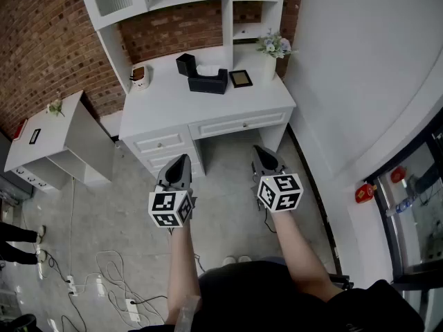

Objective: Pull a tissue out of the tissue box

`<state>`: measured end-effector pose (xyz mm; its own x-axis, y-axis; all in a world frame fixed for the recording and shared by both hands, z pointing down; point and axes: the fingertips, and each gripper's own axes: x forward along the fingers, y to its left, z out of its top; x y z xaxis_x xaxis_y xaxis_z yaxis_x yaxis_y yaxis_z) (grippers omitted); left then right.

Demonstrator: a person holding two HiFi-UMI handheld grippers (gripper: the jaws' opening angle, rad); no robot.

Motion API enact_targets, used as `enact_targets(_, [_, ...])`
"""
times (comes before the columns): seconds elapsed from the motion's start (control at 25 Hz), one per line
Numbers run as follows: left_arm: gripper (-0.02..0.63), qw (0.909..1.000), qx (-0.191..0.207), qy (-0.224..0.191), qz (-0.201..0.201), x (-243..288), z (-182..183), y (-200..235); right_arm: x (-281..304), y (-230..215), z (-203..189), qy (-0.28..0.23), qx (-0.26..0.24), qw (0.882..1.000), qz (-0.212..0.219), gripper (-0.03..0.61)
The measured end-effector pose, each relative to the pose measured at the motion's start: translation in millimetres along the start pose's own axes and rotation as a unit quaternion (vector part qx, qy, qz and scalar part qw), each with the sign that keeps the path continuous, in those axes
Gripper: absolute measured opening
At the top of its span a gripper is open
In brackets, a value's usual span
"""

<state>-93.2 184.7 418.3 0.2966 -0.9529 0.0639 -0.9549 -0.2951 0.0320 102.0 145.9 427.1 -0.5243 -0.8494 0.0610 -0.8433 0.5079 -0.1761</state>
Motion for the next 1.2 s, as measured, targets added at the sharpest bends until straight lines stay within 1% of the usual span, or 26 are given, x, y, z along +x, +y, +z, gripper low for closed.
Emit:
enact_targets(0.28, [0.009, 1.0, 0.0, -0.001, -0.003, -1, -1, -1, -2, 3, -1, 0.0, -0.001, 1.0, -0.001, -0.005])
enact_targets(0.48, [0.009, 1.0, -0.004, 0.002, 0.002, 4, -2, -1, 2, 0, 1, 0.0, 0.003, 1.0, 0.004, -0.003])
enact_targets(0.72, [0.009, 1.0, -0.006, 0.002, 0.003, -9, -3, 4, -2, 14, 0, -0.001, 0.002, 1.0, 0.009, -0.003])
enact_targets(1.0, [0.009, 0.9998, -0.012, 0.015, 0.0, -4, -15, -2, -1, 10, -3, 0.001, 0.004, 1.0, 0.018, -0.003])
enact_targets(1.2, [0.01, 0.9993, -0.027, 0.024, -0.005, -9, -23, -7, -8, 11, -7, 0.008, 0.007, 1.0, 0.015, -0.003])
